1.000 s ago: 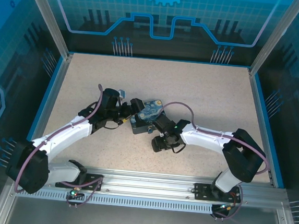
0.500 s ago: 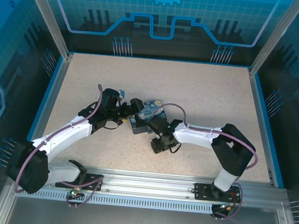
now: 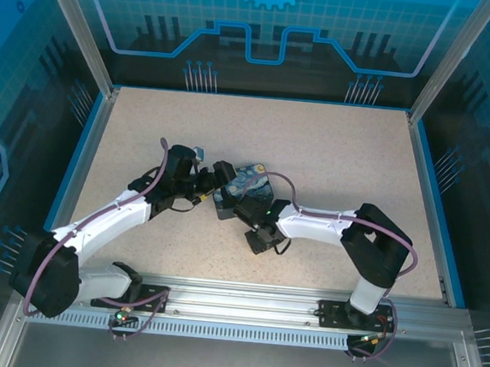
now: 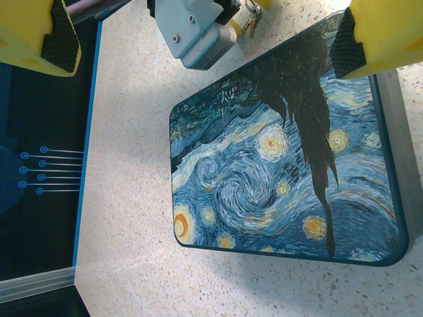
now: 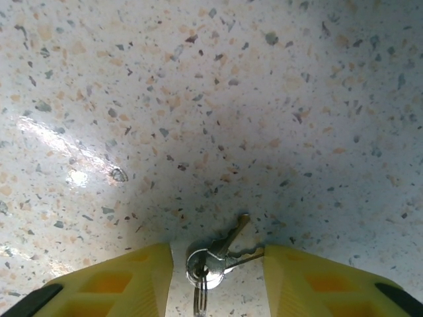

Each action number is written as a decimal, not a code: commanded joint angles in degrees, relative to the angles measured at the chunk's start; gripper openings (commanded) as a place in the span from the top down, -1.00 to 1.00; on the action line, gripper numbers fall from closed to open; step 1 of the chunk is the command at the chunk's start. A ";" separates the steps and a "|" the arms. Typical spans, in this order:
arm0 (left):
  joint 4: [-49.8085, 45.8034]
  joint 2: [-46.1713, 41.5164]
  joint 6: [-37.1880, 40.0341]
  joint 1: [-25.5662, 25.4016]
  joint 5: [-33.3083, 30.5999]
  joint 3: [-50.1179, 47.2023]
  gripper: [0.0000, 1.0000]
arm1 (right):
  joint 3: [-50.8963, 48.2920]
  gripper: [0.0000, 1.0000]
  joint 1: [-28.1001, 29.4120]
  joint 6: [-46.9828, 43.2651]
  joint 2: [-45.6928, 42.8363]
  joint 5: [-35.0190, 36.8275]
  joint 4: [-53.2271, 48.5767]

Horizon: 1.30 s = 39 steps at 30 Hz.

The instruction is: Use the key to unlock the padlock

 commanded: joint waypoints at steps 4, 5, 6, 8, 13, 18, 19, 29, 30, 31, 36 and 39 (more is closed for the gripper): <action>-1.14 -0.24 0.03 -0.17 -0.30 1.21 -0.98 | -4.66 0.07 2.33 3.66 -6.60 -2.53 -6.33; -1.28 -0.15 0.20 -0.25 -0.30 1.41 -0.98 | -5.09 0.03 2.32 3.39 -8.11 -2.51 -6.02; -1.40 -0.14 0.26 -0.20 -0.34 1.48 -0.98 | -5.33 -0.03 2.33 2.88 -9.31 -2.27 -5.56; -1.61 -0.06 0.36 -0.18 -0.43 1.66 -0.98 | -5.27 -0.13 2.29 1.05 -10.75 -1.37 -4.76; -1.94 0.21 0.64 -0.16 -0.50 2.09 -0.98 | -3.36 -0.25 1.92 -6.16 -10.24 -0.57 -2.56; -2.45 0.22 0.67 -0.09 -0.74 2.58 -0.98 | -1.28 -0.24 -0.11 -11.74 -6.63 -1.24 -1.65; -2.61 0.28 0.79 -0.08 -0.74 2.63 -0.98 | -0.82 -0.23 -0.29 -12.43 -6.01 -1.45 -1.65; -3.52 -1.02 0.99 0.30 -1.18 2.85 -0.98 | 2.06 -0.14 -0.84 -15.43 -0.46 -2.66 -0.99; -3.61 -1.15 0.99 0.36 -1.20 2.80 -0.98 | 2.20 -0.13 -0.93 -15.44 0.00 -2.75 -0.95; -3.66 -1.20 0.91 0.42 -1.20 2.83 -0.98 | 2.34 -0.13 -1.01 -15.52 0.42 -2.75 -0.95; -3.66 -1.28 0.85 0.45 -1.09 2.85 -0.98 | 2.23 -0.08 -1.30 -15.52 2.00 -3.04 -0.20; -3.61 -1.29 0.91 0.54 -1.10 2.87 -0.98 | 2.12 -0.05 -1.50 -15.53 2.99 -3.31 0.09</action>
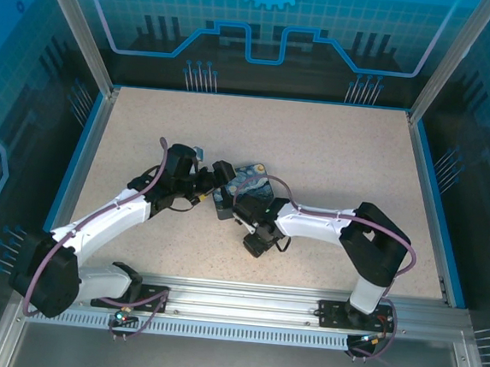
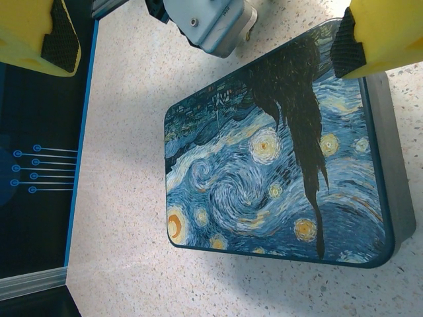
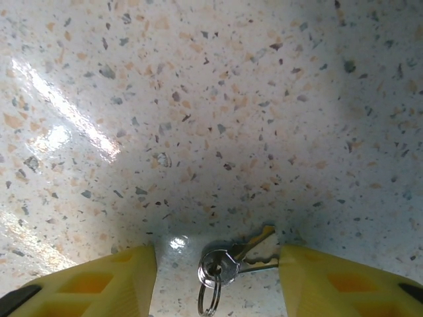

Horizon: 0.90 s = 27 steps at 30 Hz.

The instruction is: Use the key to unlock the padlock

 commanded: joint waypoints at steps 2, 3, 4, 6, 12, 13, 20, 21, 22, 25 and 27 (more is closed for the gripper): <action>-1.08 -1.29 0.69 0.33 -0.57 1.77 -0.98 | 0.72 -0.03 -0.78 -0.77 2.37 -0.77 0.54; -0.98 -1.29 0.68 0.36 -0.63 1.75 -0.98 | 0.64 -0.02 -0.90 -0.82 2.49 -0.68 0.60; -0.99 -1.29 0.68 0.41 -0.64 1.76 -0.98 | 0.58 0.00 -0.89 -0.87 2.53 -0.76 0.63; -0.92 -1.31 0.57 0.41 -0.62 1.75 -0.98 | 0.59 0.04 -0.93 -0.79 2.78 -0.49 0.53; -0.73 -1.38 0.56 0.38 -0.57 1.59 -0.98 | 0.04 0.27 -0.96 0.13 2.15 1.44 -0.55; -0.72 -1.38 0.53 0.38 -0.58 1.60 -0.98 | -0.06 0.33 -0.97 0.36 2.02 1.89 -0.86; -0.55 -1.38 0.42 0.41 -0.44 1.57 -0.98 | -2.59 0.52 -1.92 3.34 -2.01 3.45 -2.17; -0.57 -1.38 0.45 0.38 -0.42 1.52 -0.98 | -3.16 0.52 -2.09 3.93 -3.01 3.45 -2.41; -0.55 -1.32 0.39 0.38 -0.40 1.55 -0.98 | -3.74 0.53 -2.24 4.36 -3.99 3.49 -2.73; -0.29 -1.17 0.28 0.36 -0.30 1.55 -0.98 | -5.66 0.56 -2.53 6.24 -7.61 4.17 -4.21; -0.05 -1.02 0.24 0.38 -0.15 1.52 -0.98 | -7.09 0.57 -2.68 7.62 -10.63 4.48 -5.57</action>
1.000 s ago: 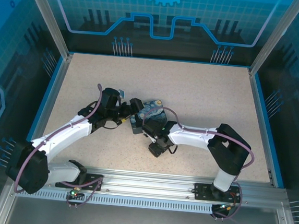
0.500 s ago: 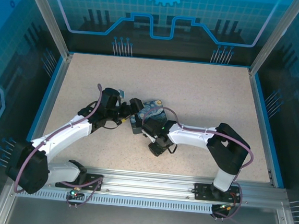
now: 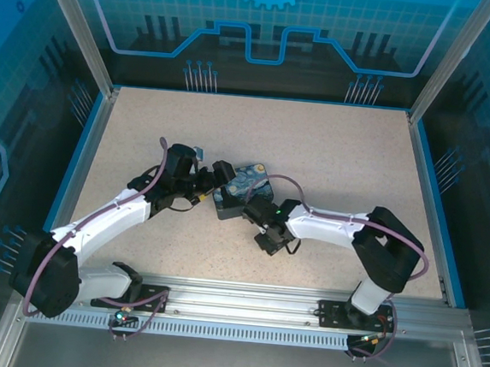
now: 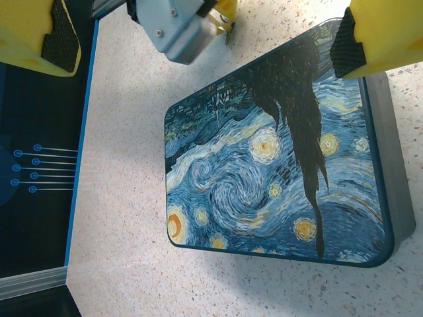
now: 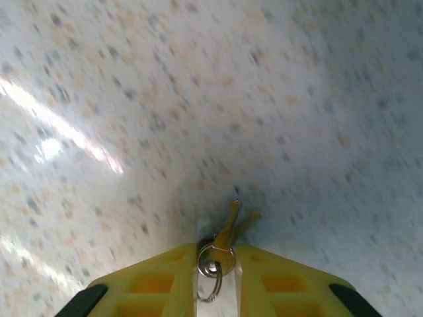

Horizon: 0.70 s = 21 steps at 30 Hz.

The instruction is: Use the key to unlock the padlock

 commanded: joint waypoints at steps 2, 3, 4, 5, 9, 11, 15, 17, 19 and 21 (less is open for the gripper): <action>0.15 -0.84 0.20 0.33 0.00 1.52 -0.98 | -2.71 0.57 -0.65 4.42 -7.39 1.31 -4.86; 0.30 -0.72 0.12 0.32 0.04 1.51 -0.98 | -3.49 0.56 -0.74 5.09 -9.47 0.87 -5.44; 0.41 -0.61 0.12 0.31 0.12 1.55 -0.98 | -3.59 0.56 -0.82 5.46 -10.87 0.28 -5.76; 0.58 -0.49 0.00 0.30 0.21 1.62 -0.98 | -4.79 0.56 -0.98 5.85 -12.36 -0.15 -5.99; 0.81 0.08 -0.06 0.30 0.40 1.84 -0.98 | -5.37 0.45 -2.09 6.30 -14.98 -1.52 -5.89; 0.86 0.28 -0.10 0.30 0.40 1.86 -0.98 | -4.84 0.25 -2.91 5.91 -14.85 -1.94 -5.27; 0.94 0.22 -0.19 0.30 0.42 1.94 -0.98 | -4.23 0.09 -4.18 5.49 -11.71 -2.23 -4.84; 0.81 0.04 -0.23 0.35 0.36 1.87 -0.98 | -4.26 0.08 -4.56 6.18 -10.10 -1.58 -5.01; 0.86 -0.03 -0.31 0.34 0.26 1.88 -0.98 | -4.26 0.09 -5.21 7.73 -8.89 -1.17 -5.20; 1.03 -0.07 -0.43 0.30 0.35 1.65 -0.98 | -4.23 0.11 -6.06 10.95 -8.41 -1.15 -5.40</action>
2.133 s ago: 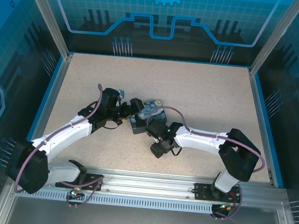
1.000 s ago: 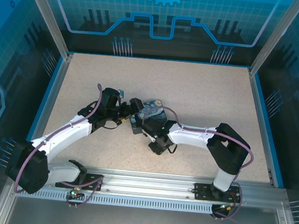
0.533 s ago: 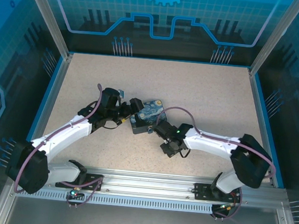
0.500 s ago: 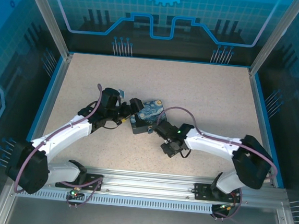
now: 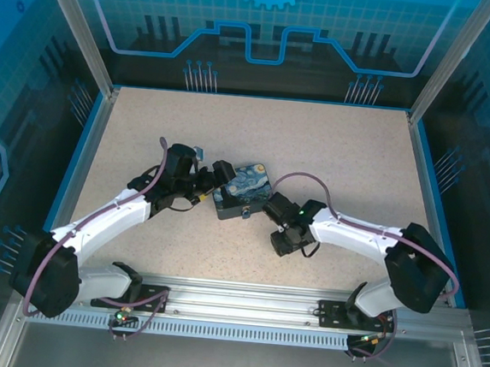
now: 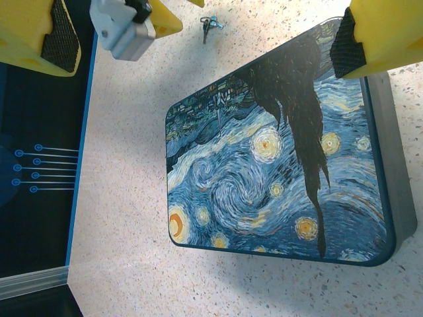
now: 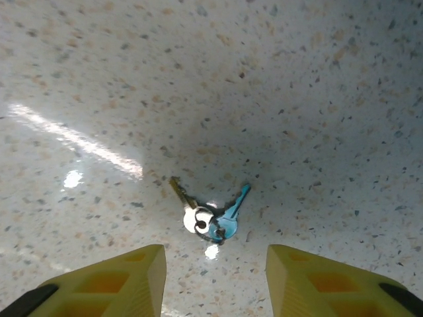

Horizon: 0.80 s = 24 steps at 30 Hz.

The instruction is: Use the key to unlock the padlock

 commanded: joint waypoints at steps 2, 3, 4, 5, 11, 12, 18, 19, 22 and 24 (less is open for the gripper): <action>1.01 -0.05 -0.51 0.30 0.38 1.46 -0.98 | 0.40 0.14 -2.32 8.09 0.30 -0.59 -1.03; 1.05 0.07 -0.51 0.31 0.42 1.41 -0.98 | 0.39 0.14 -2.64 10.41 -0.22 -1.01 -0.66; 1.23 0.04 -0.58 0.32 0.50 1.37 -0.98 | 0.21 0.15 -2.92 12.47 -0.81 -1.79 -0.06; 1.35 0.04 -0.59 0.34 0.50 1.28 -0.98 | -0.12 0.15 -3.15 14.85 -1.50 -2.64 0.61; 2.21 0.29 -0.76 0.36 0.77 1.11 -0.98 | -2.61 0.18 -5.52 29.19 -5.83 -7.57 3.07; 2.32 0.46 -0.76 0.33 0.81 0.98 -0.98 | -3.14 0.18 -6.03 31.51 -6.67 -8.20 3.38; 4.46 1.84 -1.11 0.30 1.58 0.71 -0.98 | -10.58 0.13 -8.71 50.12 -12.74 -13.50 8.51; 4.92 2.16 -1.31 0.32 1.86 0.71 -0.98 | -11.79 0.12 -8.74 53.01 -13.66 -14.02 9.40; 5.99 3.09 -1.47 0.31 2.48 0.71 -0.98 | -13.60 0.10 -8.78 58.07 -15.28 -14.26 10.79; 6.48 3.50 -1.59 0.32 2.78 0.75 -0.98 | -13.70 0.10 -8.87 59.92 -15.93 -13.36 10.19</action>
